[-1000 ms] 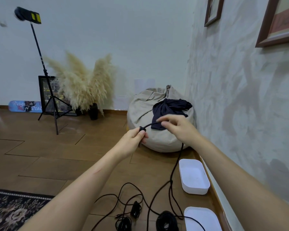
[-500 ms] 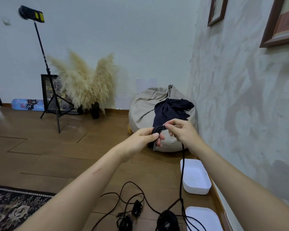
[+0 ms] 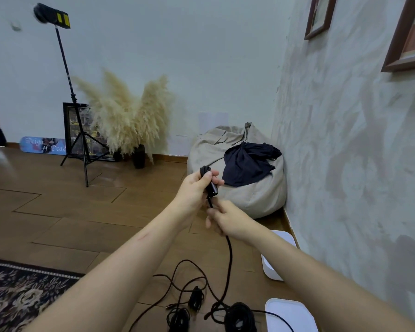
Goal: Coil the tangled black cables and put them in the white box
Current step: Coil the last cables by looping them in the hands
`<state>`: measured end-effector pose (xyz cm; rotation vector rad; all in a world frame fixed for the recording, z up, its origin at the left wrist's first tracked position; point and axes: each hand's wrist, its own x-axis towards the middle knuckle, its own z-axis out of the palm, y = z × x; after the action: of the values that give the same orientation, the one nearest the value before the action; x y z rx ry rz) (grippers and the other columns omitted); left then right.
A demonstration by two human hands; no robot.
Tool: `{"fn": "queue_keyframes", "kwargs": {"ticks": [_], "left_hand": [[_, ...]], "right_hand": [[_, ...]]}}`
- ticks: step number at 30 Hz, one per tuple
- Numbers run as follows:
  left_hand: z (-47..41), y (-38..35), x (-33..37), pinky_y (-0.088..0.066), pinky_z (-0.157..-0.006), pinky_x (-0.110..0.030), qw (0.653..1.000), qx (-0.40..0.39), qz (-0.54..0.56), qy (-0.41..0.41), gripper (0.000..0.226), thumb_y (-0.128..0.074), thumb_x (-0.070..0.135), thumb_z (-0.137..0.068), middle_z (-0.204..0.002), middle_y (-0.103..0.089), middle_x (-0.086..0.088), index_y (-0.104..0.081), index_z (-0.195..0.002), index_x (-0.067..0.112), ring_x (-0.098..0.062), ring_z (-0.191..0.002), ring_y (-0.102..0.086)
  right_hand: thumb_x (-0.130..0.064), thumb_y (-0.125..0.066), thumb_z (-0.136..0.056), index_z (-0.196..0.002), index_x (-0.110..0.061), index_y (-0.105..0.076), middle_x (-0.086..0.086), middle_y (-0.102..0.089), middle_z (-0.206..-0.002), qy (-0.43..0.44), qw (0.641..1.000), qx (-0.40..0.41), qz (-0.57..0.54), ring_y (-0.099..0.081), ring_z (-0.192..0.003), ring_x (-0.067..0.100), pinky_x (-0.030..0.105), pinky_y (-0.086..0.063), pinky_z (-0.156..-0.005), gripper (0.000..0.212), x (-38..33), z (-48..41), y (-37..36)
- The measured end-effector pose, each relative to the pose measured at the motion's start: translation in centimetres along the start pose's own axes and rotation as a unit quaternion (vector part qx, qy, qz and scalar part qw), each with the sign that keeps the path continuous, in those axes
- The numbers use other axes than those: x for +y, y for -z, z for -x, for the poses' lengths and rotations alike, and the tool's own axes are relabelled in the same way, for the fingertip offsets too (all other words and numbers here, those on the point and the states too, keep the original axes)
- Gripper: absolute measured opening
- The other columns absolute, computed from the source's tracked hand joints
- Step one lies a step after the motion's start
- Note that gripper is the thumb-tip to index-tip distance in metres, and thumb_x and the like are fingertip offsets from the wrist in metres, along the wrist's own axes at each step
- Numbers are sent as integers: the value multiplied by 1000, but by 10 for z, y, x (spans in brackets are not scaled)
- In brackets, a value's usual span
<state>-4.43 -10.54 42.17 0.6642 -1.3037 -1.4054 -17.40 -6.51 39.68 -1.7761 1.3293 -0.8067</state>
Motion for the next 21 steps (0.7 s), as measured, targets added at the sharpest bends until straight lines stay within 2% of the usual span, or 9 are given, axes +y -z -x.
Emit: {"fn": "queue_keyframes", "kwargs": {"ticks": [4,8,10,12,13,16,18,19,21], "left_hand": [[-1,8,-12,-47,-108,-45,993,66,-97,-13,19,-48,18,-109,-80,-72,8,-66,-105,15,-31,-110,-67],[-3,20,-16,-53,-94,-46,956,84,-279,-46,19,-48,17,-107,-92,-70,1,-64,-99,24,-29,-97,-67],[-2,22,-12,-53,-87,-40,947,23,-316,-39,22,-47,15,-107,-91,-68,1,-64,-97,23,-18,-89,-65],[3,19,-5,-49,-82,-29,947,-65,-314,-6,28,-43,19,-111,-88,-69,7,-66,-96,21,-3,-85,-63],[5,16,-2,-46,-83,-26,949,-107,-296,18,34,-39,26,-112,-87,-70,9,-68,-97,19,-1,-85,-63],[10,9,4,-45,-97,-34,946,-172,-270,48,52,-33,47,-111,-95,-68,4,-70,-113,11,-9,-95,-62],[10,4,6,-45,-94,-35,942,-162,-293,16,46,-35,44,-111,-90,-66,7,-69,-111,13,-7,-90,-60],[9,3,6,-46,-90,-37,939,-153,-307,-6,41,-36,41,-112,-85,-65,10,-68,-106,16,-8,-85,-60],[10,2,3,-49,-84,-48,930,-148,-335,-39,37,-37,38,-111,-79,-64,11,-66,-96,22,-23,-81,-60]], "right_hand": [[-17,-44,-107,-116,-12,-58,4,-64,-79,-29,996,-77,-29,-52,-56,9,24,-42,-54,18,-6,7,1],[-14,-51,-104,-113,3,-64,2,-58,-70,-10,992,-124,-9,-45,-52,7,18,-36,-50,23,-22,11,20],[-13,-53,-103,-95,6,-67,1,-56,-64,38,995,-73,52,-43,-50,5,18,-35,-53,25,-28,10,37],[-14,-58,-101,-78,-3,-69,-9,-59,-58,98,986,-6,133,-50,-54,1,17,-38,-62,27,-31,10,54],[-15,-60,-100,-79,-7,-72,-11,-63,-59,118,980,19,161,-56,-58,0,18,-41,-66,25,-32,10,62],[-24,-69,-94,-82,-20,-77,-9,-69,-65,151,966,95,188,-65,-68,6,35,-51,-71,15,-30,6,80],[-31,-76,-88,-77,-27,-76,-8,-69,-64,154,962,151,166,-63,-66,9,41,-52,-69,12,-29,4,87],[-34,-78,-86,-75,-28,-75,-11,-67,-63,151,962,167,158,-60,-63,6,37,-49,-65,13,-27,3,90],[-38,-80,-85,-74,-28,-74,-19,-65,-61,130,964,167,163,-57,-63,0,24,-42,-63,15,-22,3,88]]}}
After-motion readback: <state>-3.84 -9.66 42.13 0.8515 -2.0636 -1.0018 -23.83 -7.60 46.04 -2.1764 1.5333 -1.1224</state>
